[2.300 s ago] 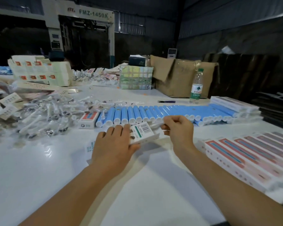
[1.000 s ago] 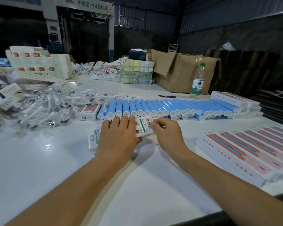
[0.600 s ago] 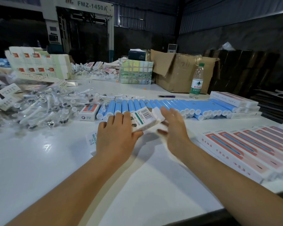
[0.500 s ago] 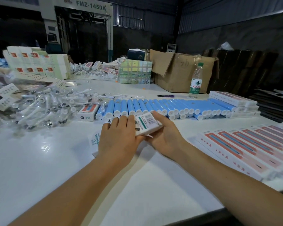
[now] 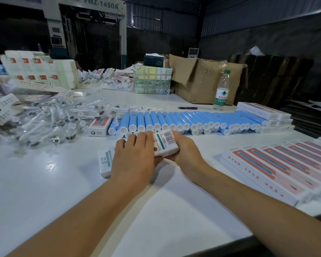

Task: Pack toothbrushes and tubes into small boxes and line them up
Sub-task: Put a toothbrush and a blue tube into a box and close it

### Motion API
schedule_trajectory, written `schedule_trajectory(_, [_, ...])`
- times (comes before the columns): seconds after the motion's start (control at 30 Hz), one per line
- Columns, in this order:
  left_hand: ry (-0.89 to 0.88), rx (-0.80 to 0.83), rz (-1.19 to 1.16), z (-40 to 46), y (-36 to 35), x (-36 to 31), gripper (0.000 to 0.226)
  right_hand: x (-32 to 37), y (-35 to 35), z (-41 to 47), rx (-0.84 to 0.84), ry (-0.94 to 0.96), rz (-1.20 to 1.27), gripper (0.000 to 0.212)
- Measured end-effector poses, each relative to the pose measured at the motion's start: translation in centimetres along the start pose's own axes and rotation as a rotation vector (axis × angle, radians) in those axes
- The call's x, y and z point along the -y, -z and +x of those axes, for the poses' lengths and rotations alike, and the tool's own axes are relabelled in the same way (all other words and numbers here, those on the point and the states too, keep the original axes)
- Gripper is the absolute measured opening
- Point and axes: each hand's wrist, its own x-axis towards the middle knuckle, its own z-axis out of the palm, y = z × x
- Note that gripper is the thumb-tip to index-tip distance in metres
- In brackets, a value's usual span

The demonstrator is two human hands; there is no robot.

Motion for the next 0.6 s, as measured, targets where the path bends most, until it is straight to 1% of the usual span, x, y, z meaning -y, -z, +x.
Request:
schedule_trajectory(0.1, [-0.006,-0.006,-0.031,0.1,0.3,0.2,0.068,0.5,0.2,0.2,-0.060,0.007,0.048,0.024])
schedule_trajectory(0.2, [0.014,0.003,-0.064,0.1,0.9,0.2,0.070,0.9,0.4,0.3,-0.098,0.010,0.083,0.034])
schedule_trajectory(0.37, [-0.017,-0.027,-0.061,0.0,1.0,0.1,0.065,1.0,0.4,0.0,-0.074,0.016,0.055,0.033])
schedule_trajectory(0.47, [-0.051,-0.039,-0.016,0.2,1.0,0.1,0.065,0.9,0.2,0.1,-0.082,-0.037,0.102,0.034])
schedule_trajectory(0.53, [-0.048,-0.024,0.000,0.2,0.8,0.1,0.066,0.8,0.1,0.0,-0.063,-0.050,0.118,0.031])
schedule_trajectory(0.6, [-0.050,-0.035,0.006,0.1,0.7,0.3,0.067,0.6,0.1,0.0,-0.036,-0.020,0.084,0.027])
